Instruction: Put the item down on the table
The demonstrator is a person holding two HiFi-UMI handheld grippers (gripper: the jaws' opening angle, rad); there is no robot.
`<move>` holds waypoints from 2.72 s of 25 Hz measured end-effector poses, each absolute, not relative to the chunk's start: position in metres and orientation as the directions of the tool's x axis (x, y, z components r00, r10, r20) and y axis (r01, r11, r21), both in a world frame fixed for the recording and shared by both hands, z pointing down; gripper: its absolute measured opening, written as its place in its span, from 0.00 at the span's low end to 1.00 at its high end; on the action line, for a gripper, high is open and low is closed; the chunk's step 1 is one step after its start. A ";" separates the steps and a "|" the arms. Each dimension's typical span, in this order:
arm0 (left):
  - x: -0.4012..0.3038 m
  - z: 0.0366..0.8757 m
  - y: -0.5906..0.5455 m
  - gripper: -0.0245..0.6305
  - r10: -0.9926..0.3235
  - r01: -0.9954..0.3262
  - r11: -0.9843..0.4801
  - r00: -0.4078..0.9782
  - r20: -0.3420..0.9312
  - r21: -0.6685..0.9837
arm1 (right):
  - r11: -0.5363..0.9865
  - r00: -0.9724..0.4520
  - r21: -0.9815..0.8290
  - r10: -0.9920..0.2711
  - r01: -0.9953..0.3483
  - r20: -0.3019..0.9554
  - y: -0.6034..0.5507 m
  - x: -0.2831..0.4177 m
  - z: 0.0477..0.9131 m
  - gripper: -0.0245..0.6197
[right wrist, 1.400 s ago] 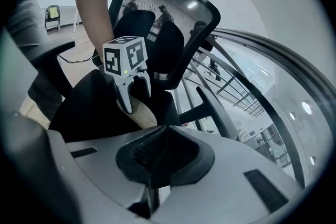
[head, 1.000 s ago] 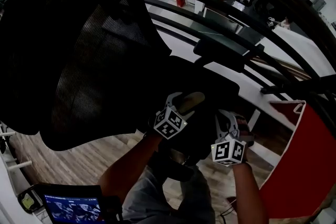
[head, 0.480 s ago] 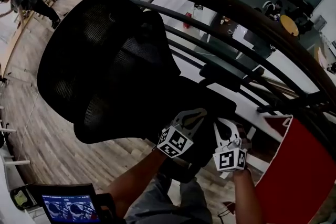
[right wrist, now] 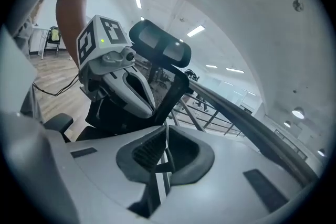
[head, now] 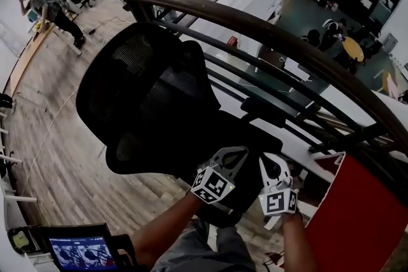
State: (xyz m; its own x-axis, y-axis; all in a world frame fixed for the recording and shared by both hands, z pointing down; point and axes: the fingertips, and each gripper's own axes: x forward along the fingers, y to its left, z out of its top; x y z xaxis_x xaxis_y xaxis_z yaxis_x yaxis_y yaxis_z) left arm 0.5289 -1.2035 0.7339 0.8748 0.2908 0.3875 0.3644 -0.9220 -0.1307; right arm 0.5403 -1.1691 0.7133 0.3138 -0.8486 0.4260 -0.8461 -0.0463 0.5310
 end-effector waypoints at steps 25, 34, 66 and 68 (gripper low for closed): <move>0.480 0.603 -1.175 0.04 0.136 0.211 -0.939 0.953 0.269 -0.271 | -0.046 0.290 0.633 -0.913 -0.773 0.288 -1.135 0.494 0.586 0.05; 0.394 0.587 -1.193 0.04 0.060 0.131 -0.940 0.973 0.224 -0.316 | -0.019 0.244 0.666 -0.938 -0.746 0.247 -1.157 0.413 0.570 0.05; 0.045 0.499 -1.175 0.04 -0.153 -0.118 -0.954 0.982 0.112 -0.276 | 0.198 0.095 0.856 -0.957 -0.478 0.274 -1.143 0.071 0.470 0.05; 0.032 0.492 -1.160 0.04 -0.168 -0.131 -0.950 0.980 0.110 -0.283 | 0.199 0.086 0.861 -0.959 -0.469 0.268 -1.129 0.060 0.460 0.05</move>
